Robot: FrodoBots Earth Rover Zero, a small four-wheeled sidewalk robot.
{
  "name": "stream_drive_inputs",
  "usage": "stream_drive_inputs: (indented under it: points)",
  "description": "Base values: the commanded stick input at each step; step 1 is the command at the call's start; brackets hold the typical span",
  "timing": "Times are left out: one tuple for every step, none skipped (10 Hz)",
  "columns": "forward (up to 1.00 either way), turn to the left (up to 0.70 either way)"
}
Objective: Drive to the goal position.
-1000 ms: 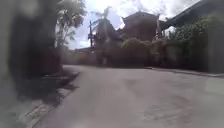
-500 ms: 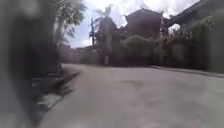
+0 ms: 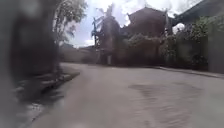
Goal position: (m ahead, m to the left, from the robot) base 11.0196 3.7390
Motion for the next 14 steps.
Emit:
stream_drive_inputs:
  points:
    - [1.0, 0.0]
    - [1.0, 0.0]
    - [1.0, 0.0]
    - [1.0, 0.0]
    - [1.0, 0.0]
    - [1.0, 0.0]
    - [1.0, 0.0]
    - [1.0, 0.0]
    - [1.0, 0.0]
    - [1.0, 0.0]
    - [1.0, 0.0]
    - [1.0, 0.0]
    - [1.0, 0.0]
    - [1.0, 0.0]
